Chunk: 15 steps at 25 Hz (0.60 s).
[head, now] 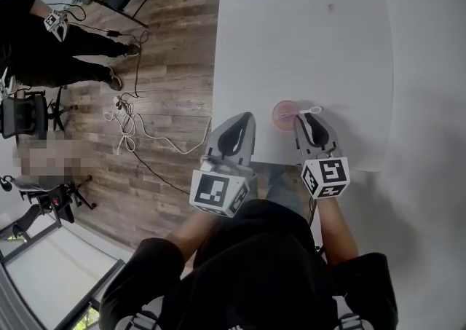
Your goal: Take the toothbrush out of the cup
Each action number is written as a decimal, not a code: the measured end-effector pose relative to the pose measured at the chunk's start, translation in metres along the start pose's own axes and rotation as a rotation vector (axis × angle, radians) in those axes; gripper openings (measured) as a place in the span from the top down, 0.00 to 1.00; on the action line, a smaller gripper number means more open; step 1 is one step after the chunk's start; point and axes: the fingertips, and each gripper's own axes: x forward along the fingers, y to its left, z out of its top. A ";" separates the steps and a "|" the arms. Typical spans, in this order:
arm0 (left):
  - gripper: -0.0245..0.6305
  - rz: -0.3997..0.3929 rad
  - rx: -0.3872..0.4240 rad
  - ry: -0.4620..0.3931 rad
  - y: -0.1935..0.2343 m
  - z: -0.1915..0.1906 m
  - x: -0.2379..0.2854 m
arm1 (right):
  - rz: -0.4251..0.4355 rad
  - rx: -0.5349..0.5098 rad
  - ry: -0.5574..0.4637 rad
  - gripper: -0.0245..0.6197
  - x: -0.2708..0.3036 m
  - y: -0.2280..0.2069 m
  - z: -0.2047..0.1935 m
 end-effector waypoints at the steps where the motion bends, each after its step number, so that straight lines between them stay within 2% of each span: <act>1: 0.93 -0.002 0.001 0.003 0.001 -0.001 0.002 | -0.002 0.001 0.001 0.80 0.002 -0.001 -0.001; 15: 0.93 -0.018 -0.014 0.017 0.012 -0.008 0.001 | -0.044 0.013 0.018 0.82 0.010 0.001 -0.005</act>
